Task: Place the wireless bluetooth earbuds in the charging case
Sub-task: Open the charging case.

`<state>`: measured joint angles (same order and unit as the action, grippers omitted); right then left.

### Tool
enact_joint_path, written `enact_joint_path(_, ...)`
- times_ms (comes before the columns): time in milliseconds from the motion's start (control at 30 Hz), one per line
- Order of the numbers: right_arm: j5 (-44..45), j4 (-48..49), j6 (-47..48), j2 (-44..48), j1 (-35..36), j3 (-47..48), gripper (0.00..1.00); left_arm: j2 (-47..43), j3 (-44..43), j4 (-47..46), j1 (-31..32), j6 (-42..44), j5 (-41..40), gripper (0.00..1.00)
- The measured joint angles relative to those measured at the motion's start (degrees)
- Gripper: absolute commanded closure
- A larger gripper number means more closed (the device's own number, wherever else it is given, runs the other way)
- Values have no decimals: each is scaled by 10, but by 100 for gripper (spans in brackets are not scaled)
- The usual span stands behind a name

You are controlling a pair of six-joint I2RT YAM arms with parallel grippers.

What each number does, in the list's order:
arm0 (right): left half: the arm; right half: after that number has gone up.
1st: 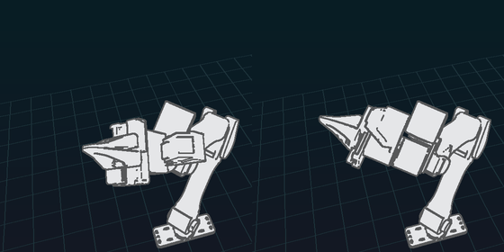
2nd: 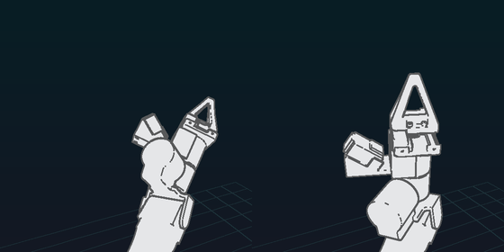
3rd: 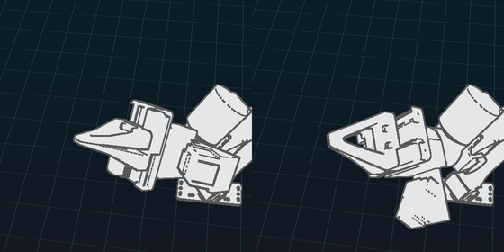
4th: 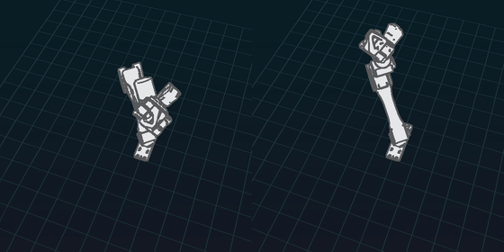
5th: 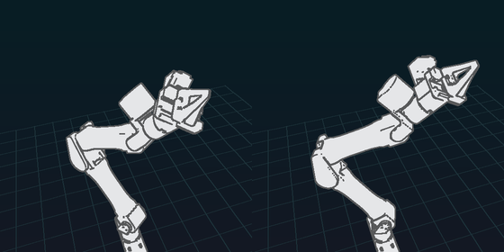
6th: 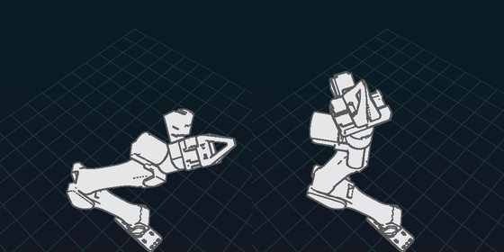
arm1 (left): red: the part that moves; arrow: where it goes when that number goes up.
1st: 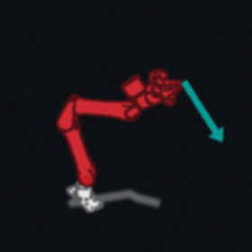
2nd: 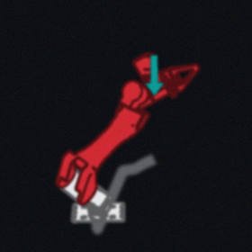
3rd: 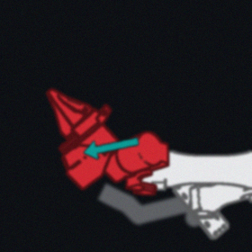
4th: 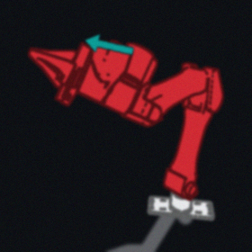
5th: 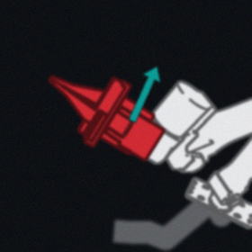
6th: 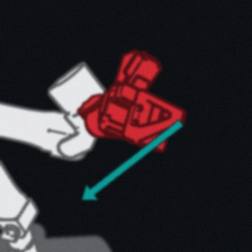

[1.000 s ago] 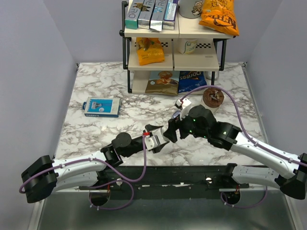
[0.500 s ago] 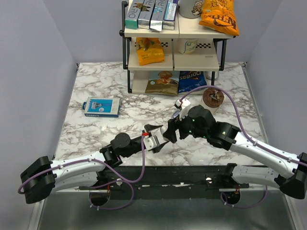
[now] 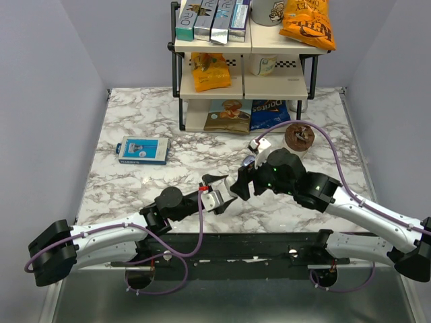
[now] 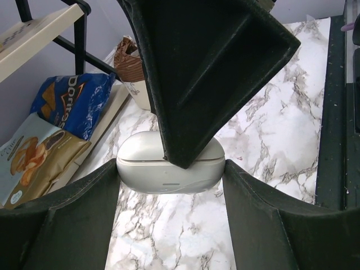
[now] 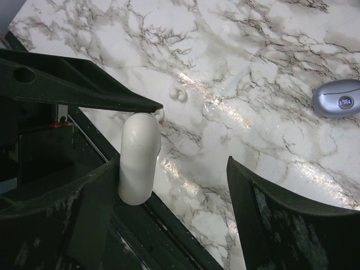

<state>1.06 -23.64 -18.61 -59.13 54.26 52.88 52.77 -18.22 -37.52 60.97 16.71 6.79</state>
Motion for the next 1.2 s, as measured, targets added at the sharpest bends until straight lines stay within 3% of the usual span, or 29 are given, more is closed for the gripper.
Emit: enact_joint_path(1200,24,-21,2,40,-11,-5,15,-1,2,3,7,5,-13,100)
